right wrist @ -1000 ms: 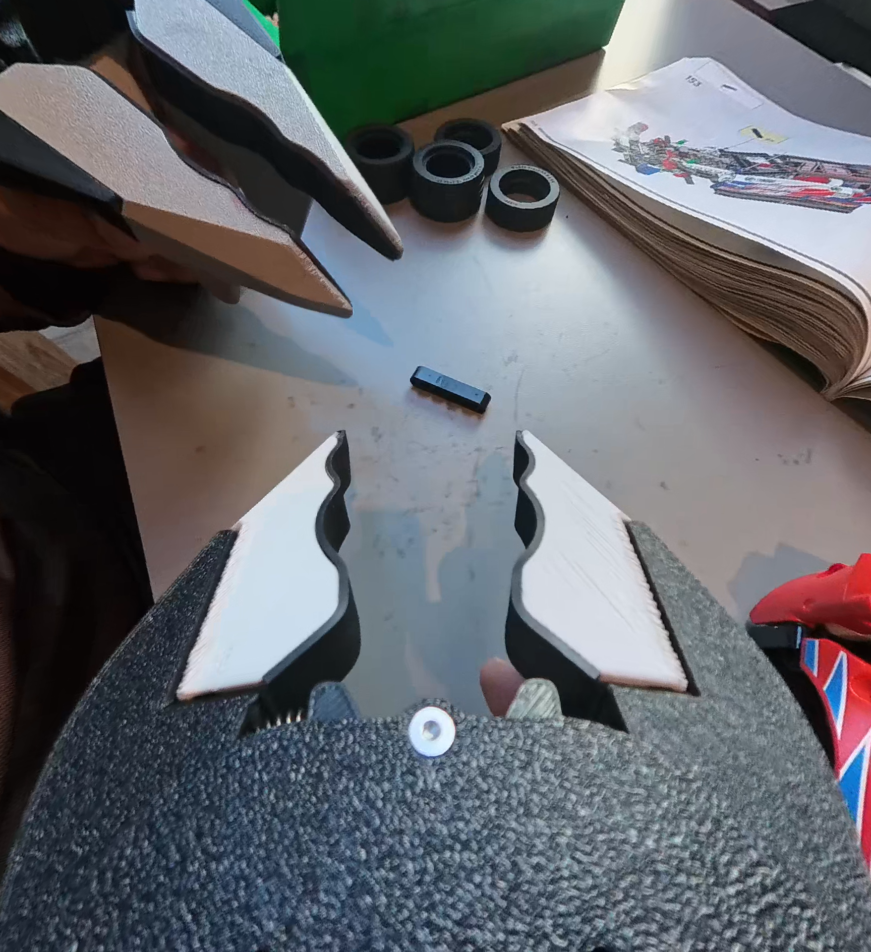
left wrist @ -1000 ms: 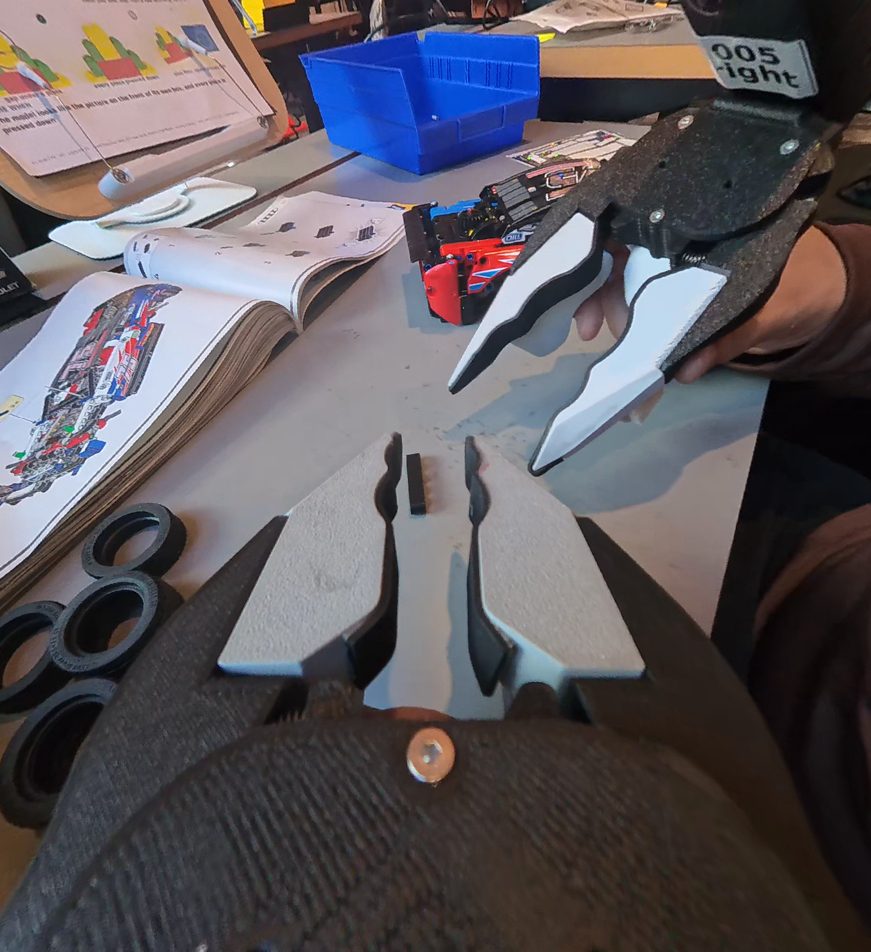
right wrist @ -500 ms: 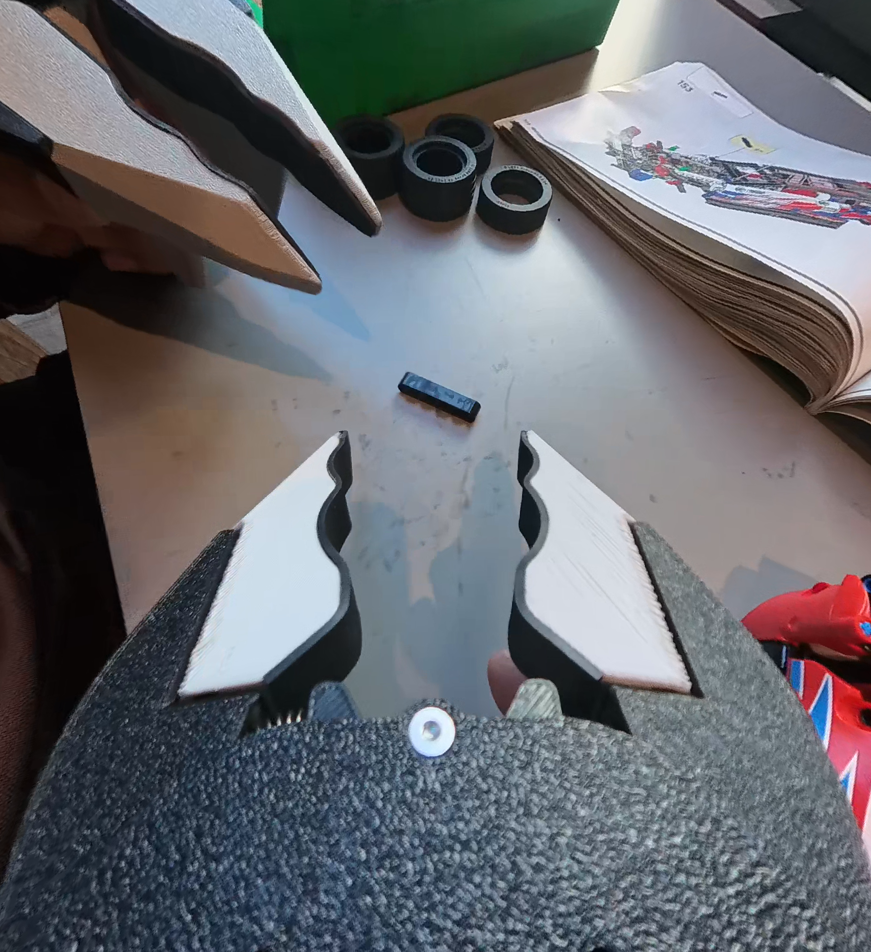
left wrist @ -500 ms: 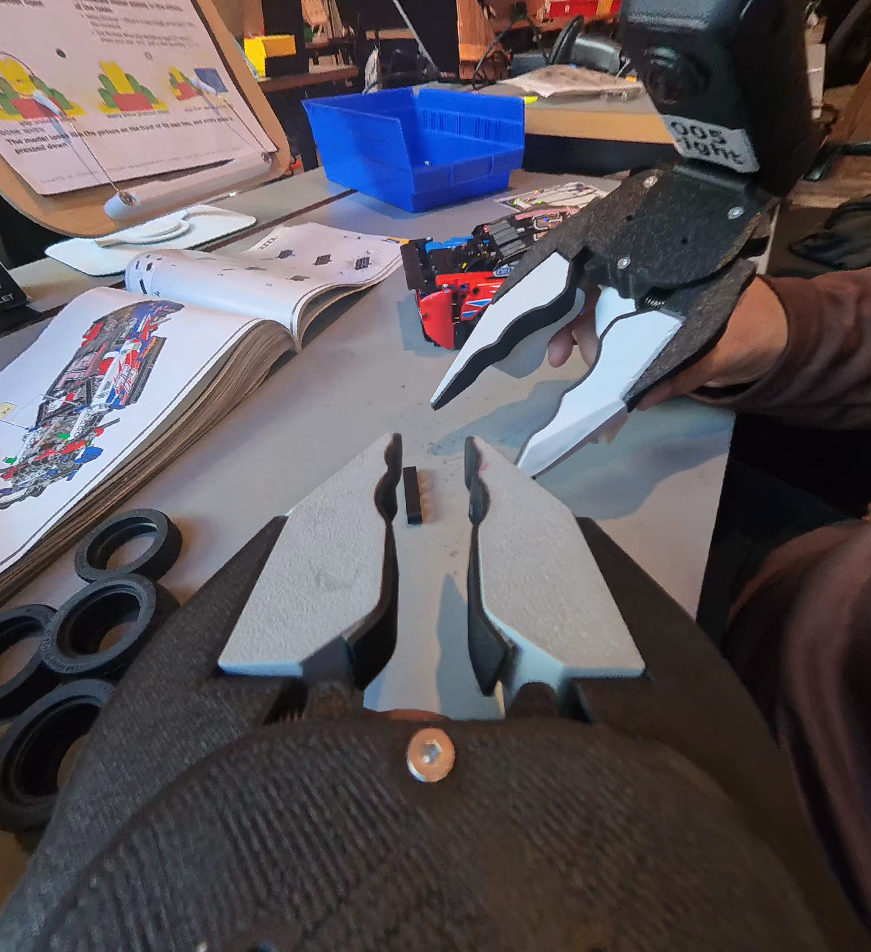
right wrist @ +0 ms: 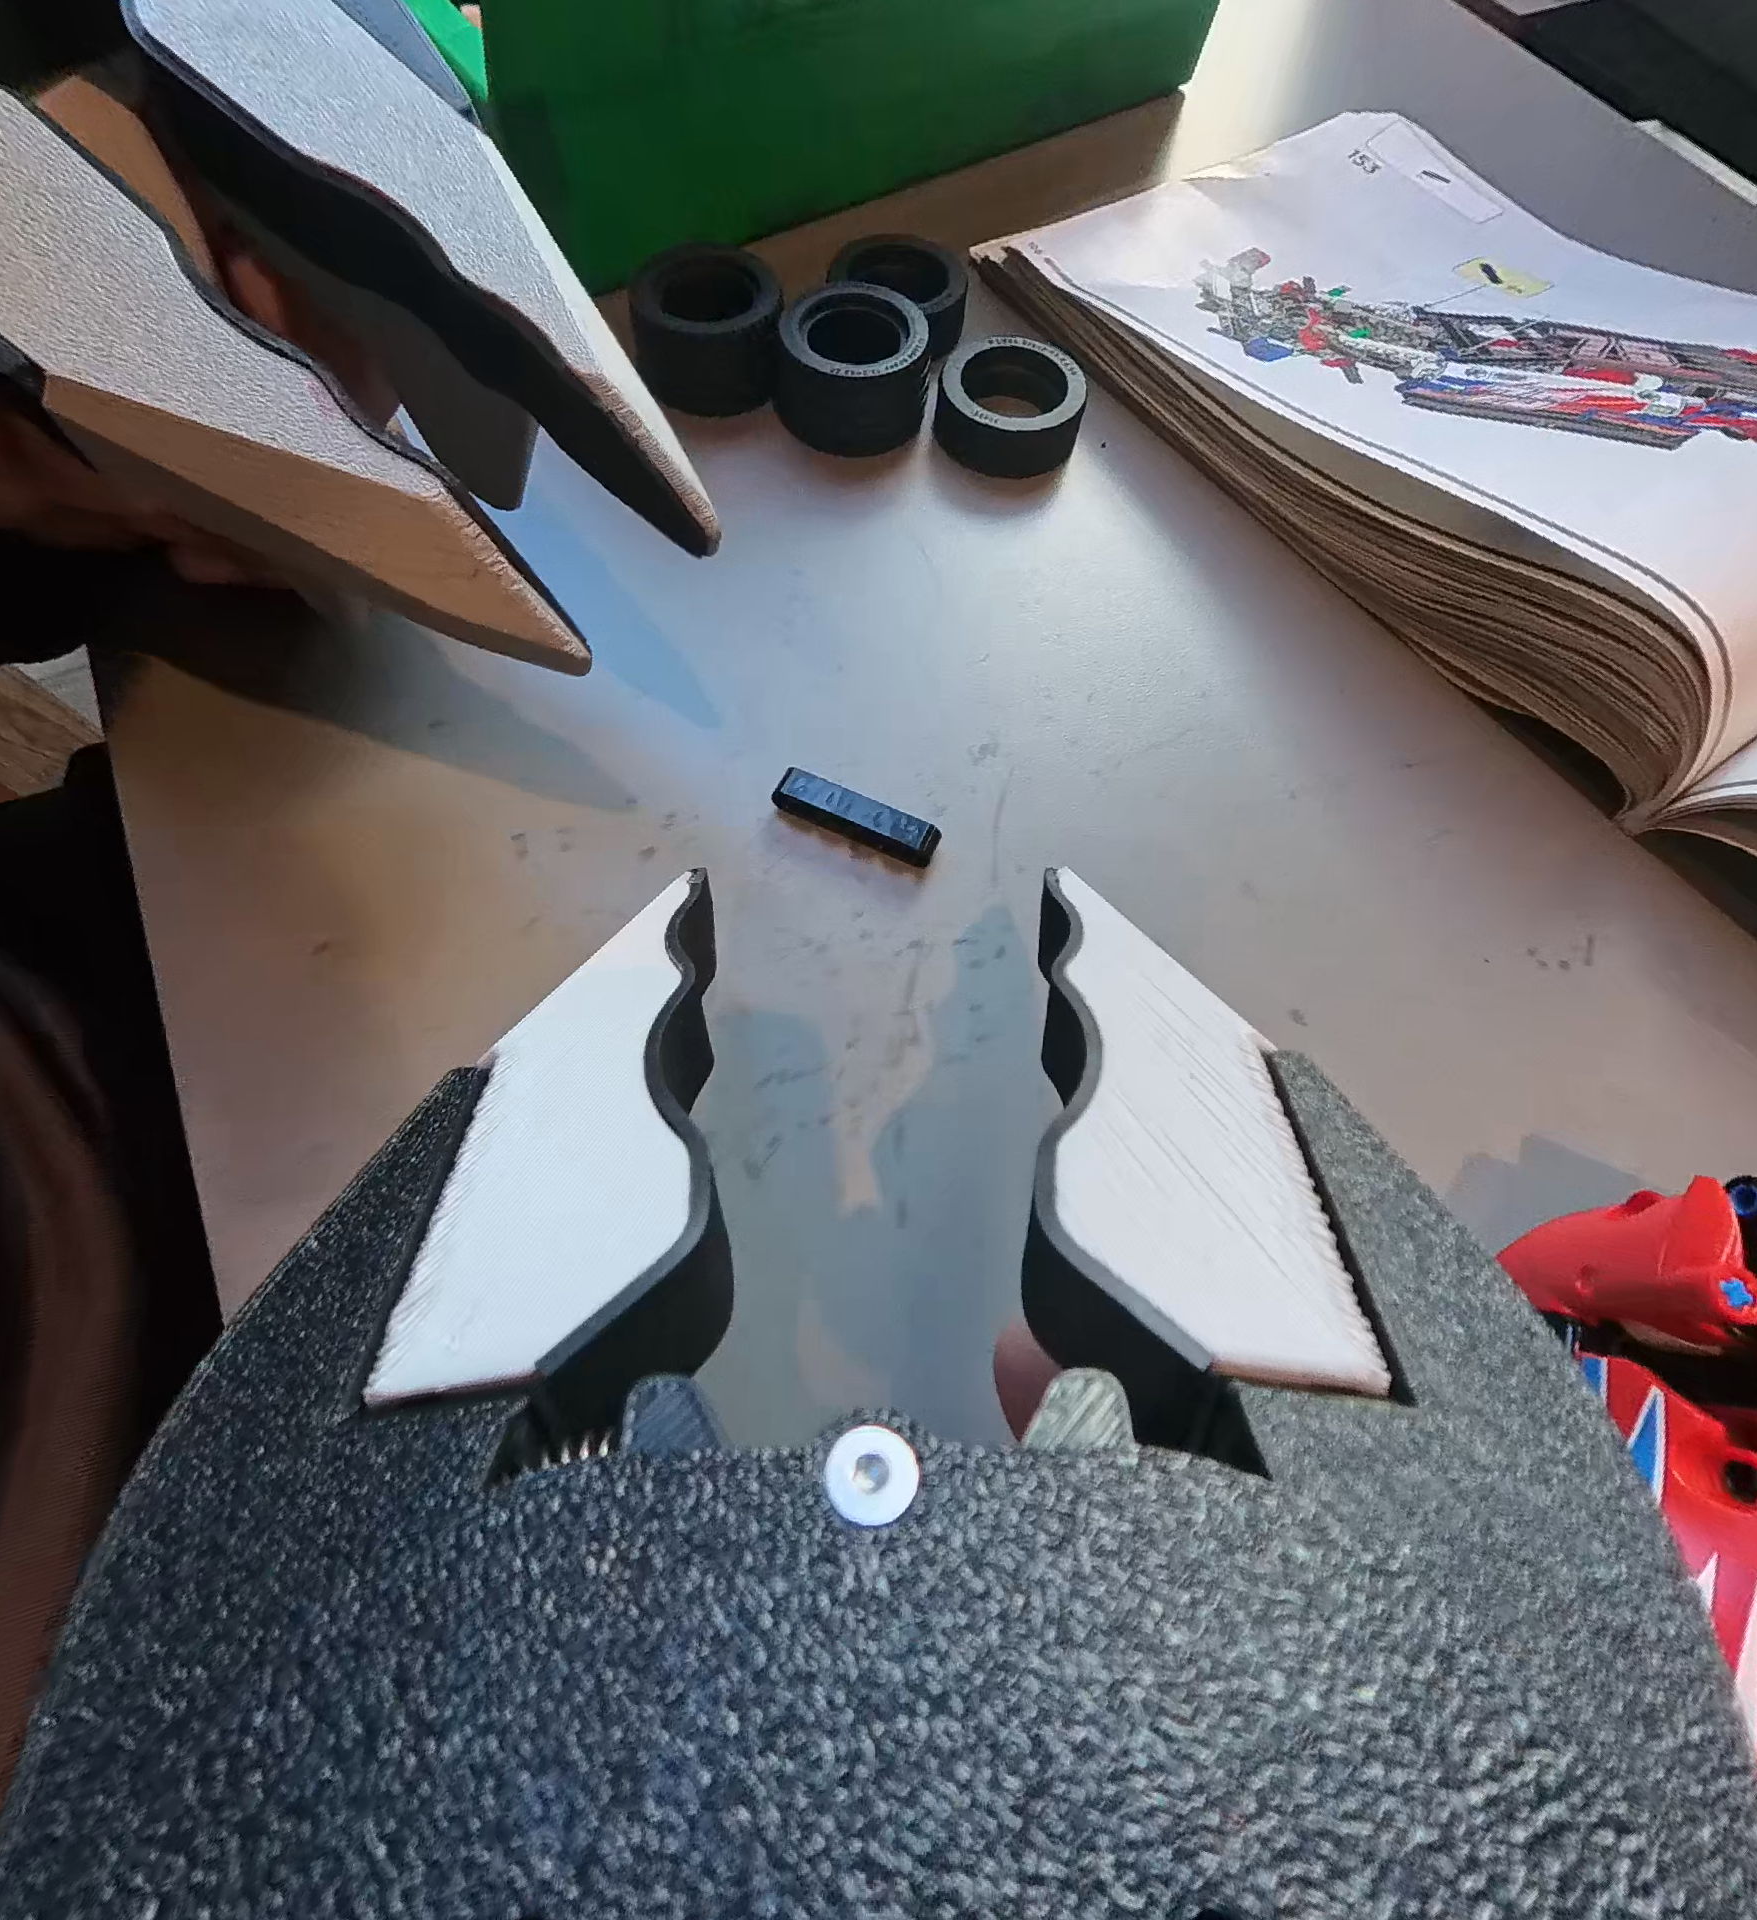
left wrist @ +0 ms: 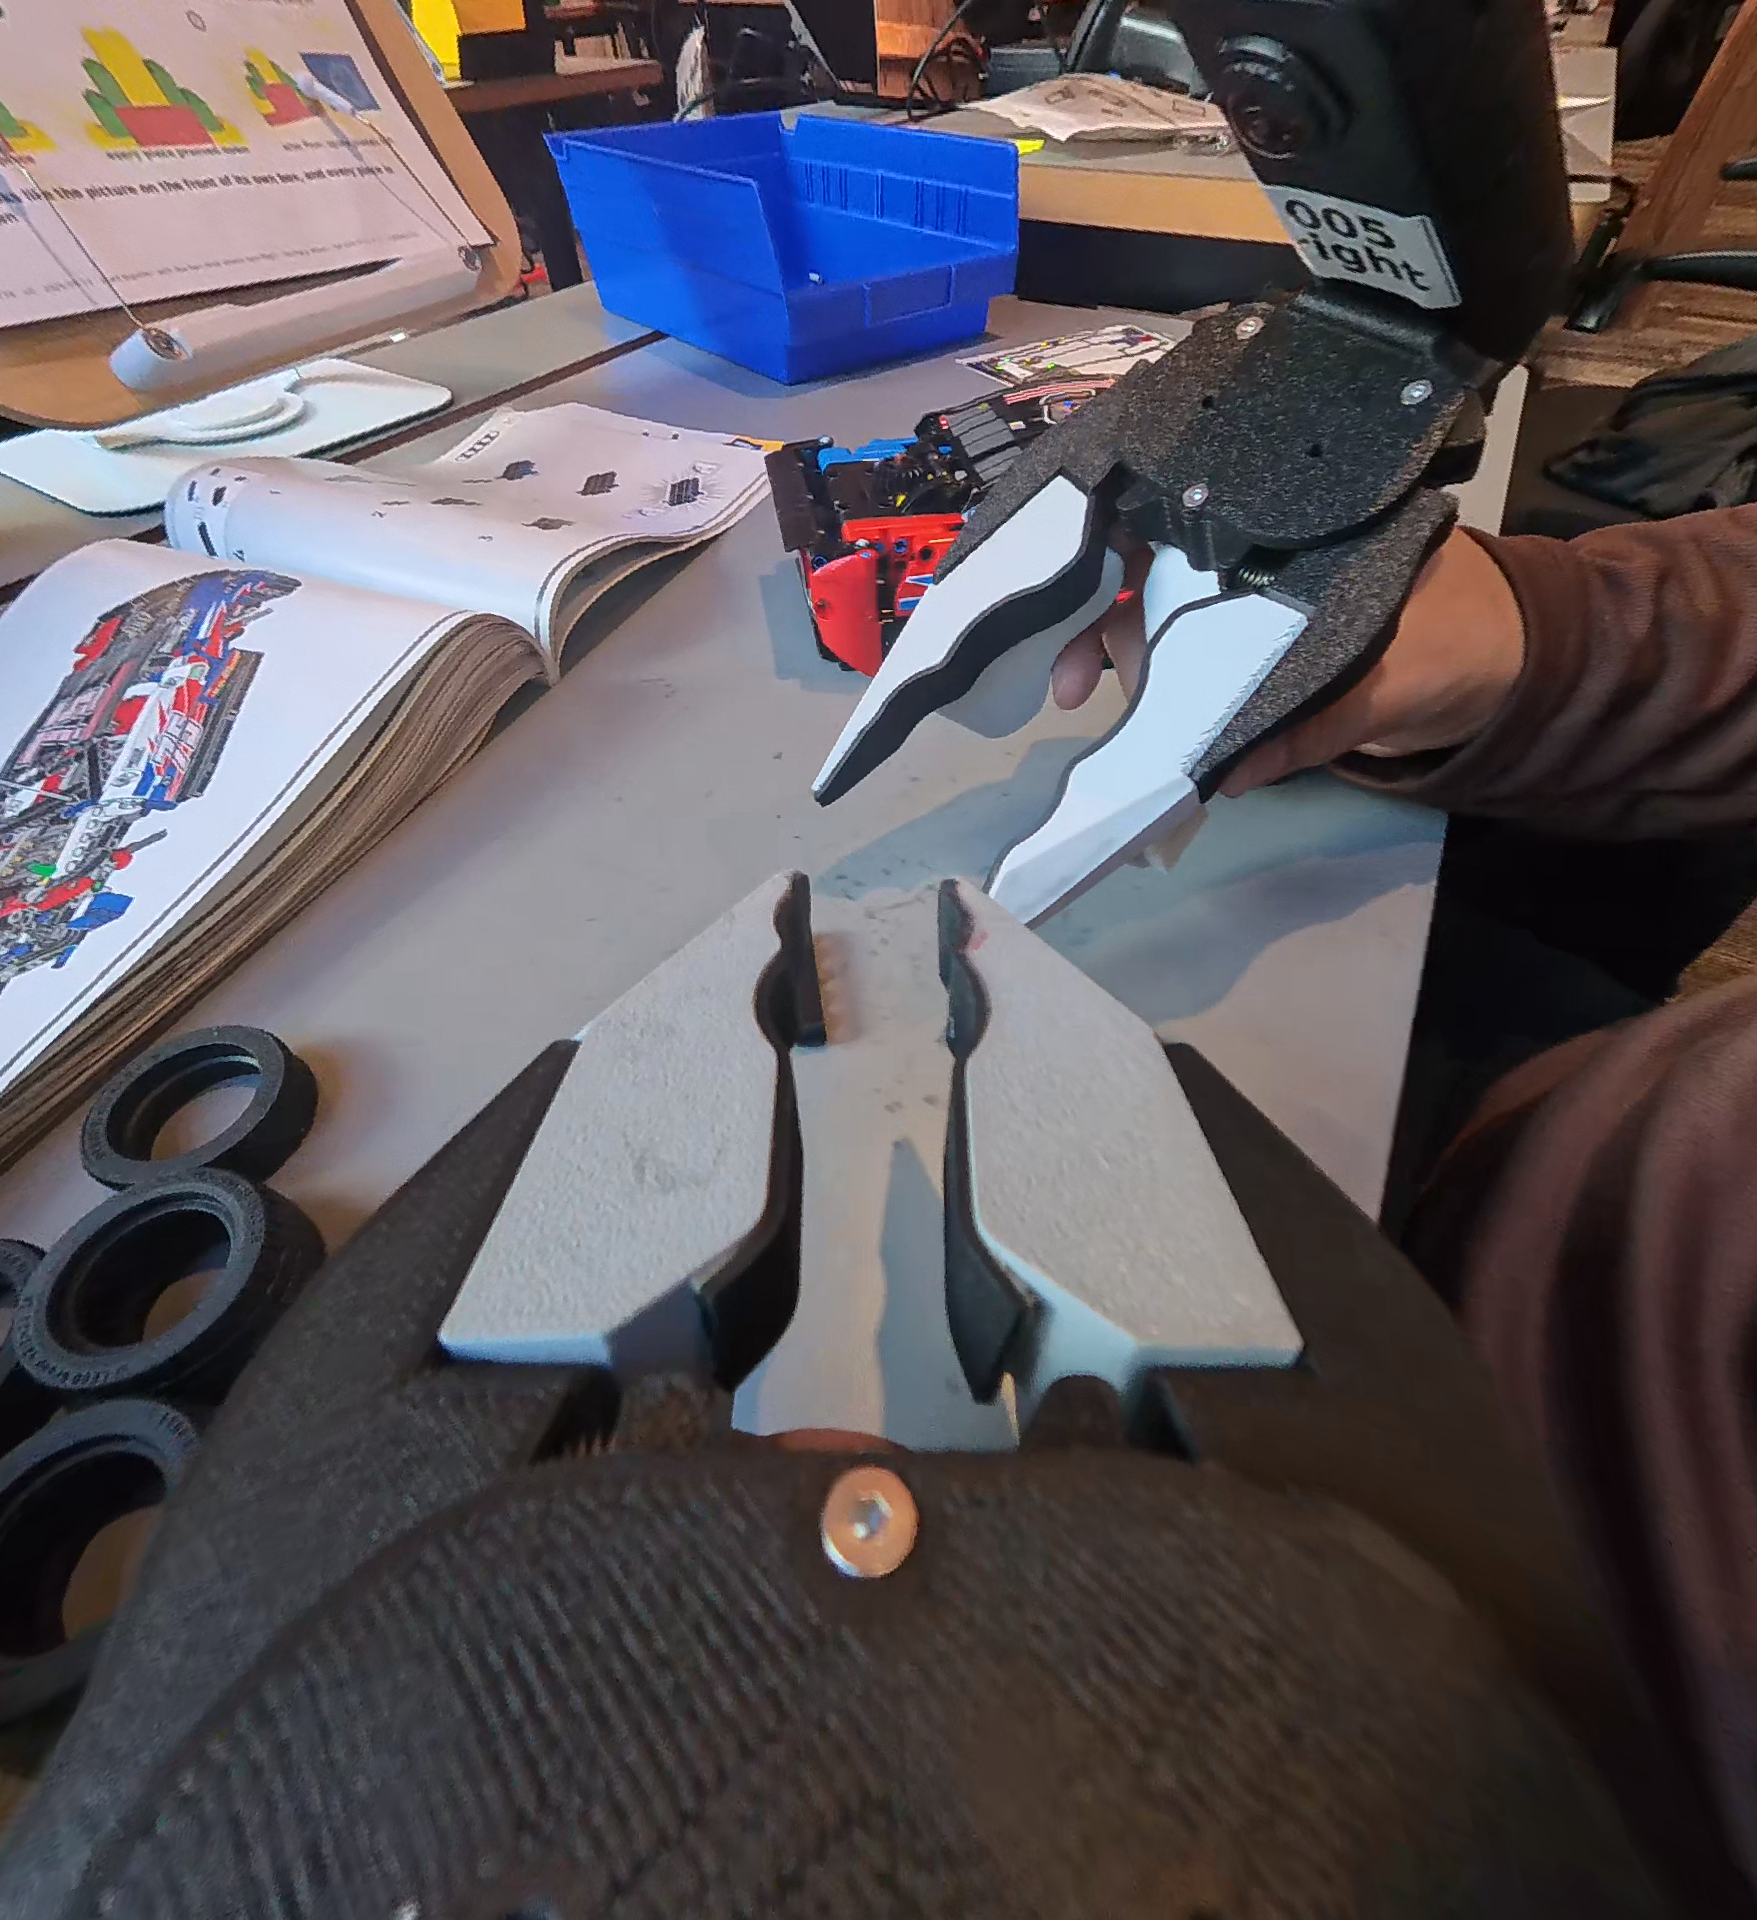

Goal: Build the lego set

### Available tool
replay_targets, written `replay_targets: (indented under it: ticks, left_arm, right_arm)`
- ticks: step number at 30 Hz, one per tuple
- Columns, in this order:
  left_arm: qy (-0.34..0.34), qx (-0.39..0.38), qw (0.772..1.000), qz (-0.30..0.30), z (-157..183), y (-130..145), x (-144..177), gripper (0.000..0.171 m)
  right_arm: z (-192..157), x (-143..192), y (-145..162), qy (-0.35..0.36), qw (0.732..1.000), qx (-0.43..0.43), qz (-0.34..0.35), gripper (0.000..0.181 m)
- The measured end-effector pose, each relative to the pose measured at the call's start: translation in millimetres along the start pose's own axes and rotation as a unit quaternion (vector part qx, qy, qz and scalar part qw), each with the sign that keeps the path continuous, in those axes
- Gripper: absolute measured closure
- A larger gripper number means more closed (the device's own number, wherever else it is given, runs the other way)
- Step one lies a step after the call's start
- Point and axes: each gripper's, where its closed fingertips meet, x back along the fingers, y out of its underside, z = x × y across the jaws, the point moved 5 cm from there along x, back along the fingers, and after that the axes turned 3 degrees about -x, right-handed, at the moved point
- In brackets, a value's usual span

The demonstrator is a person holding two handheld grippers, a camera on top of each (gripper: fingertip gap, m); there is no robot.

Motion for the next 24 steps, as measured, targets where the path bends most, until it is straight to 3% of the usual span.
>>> replay_targets:
  ticks: [20, 24]
  left_arm:
    - [0.009, 0.026, 1.0, -0.006, -5, 2, -2, 0.149]
    - [0.005, 0.031, 0.999, 0.03, -16, -14, 24, 0.152]
  right_arm:
    - [1, -1, 0, -0.003, 1.0, -0.004, -0.001, 0.122]
    - [0, 0, 0, 0.005, 1.0, 0.004, 0.001, 0.124]
